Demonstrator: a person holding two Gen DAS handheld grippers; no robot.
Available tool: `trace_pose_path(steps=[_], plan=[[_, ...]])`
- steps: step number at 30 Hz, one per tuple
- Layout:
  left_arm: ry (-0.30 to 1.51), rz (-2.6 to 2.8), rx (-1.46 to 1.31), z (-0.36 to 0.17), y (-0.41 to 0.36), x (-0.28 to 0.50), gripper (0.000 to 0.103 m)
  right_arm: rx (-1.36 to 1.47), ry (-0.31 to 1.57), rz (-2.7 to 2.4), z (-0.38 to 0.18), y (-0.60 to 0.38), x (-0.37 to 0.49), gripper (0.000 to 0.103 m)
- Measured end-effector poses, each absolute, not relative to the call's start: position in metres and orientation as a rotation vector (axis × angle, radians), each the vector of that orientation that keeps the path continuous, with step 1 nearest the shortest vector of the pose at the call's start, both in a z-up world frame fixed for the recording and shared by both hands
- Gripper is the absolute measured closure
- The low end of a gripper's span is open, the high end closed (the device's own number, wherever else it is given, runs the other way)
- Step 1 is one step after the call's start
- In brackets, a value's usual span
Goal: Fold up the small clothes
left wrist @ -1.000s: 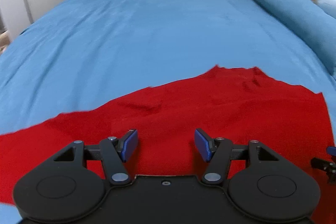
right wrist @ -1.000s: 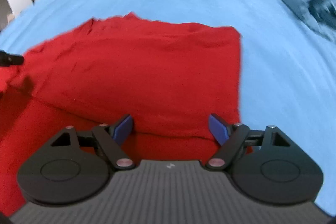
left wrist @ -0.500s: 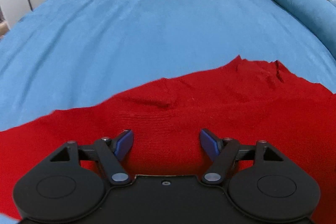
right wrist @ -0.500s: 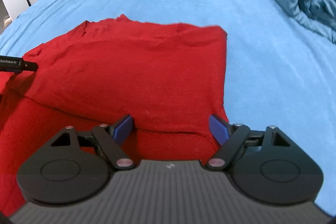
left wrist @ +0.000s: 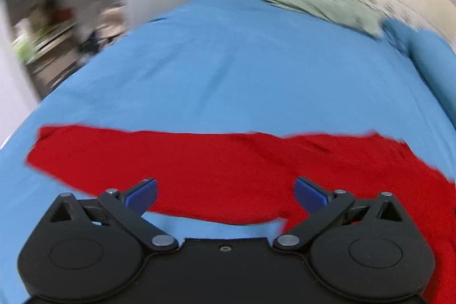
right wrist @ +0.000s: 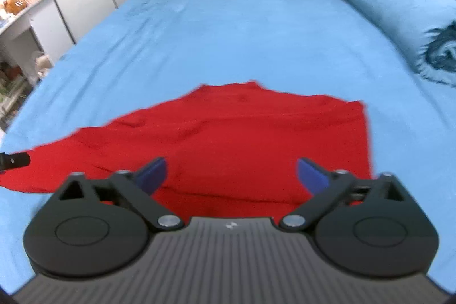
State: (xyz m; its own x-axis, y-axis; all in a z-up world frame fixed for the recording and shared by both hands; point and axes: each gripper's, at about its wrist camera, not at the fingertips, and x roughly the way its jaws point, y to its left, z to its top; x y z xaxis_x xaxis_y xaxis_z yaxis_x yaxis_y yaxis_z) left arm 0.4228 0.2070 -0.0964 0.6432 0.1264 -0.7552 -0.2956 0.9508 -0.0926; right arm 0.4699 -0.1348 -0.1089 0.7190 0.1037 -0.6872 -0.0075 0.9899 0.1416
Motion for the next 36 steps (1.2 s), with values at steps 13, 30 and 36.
trace_pose_path(steps=[13, 30, 36], plan=[[0.781, 0.539, -0.604, -0.174, 0.403, 0.399, 0.021, 0.087, 0.843, 0.122, -0.146, 0.008, 0.475, 0.000], [0.718, 0.593, -0.610, -0.178, 0.447, 0.406, 0.097, 0.102, 0.835, 0.096, -0.166, 0.036, 0.472, 0.000], [0.643, 0.464, -0.465, -0.127, 0.391, 0.422, 0.098, 0.110, 0.807, 0.072, -0.160, 0.007, 0.471, 0.000]])
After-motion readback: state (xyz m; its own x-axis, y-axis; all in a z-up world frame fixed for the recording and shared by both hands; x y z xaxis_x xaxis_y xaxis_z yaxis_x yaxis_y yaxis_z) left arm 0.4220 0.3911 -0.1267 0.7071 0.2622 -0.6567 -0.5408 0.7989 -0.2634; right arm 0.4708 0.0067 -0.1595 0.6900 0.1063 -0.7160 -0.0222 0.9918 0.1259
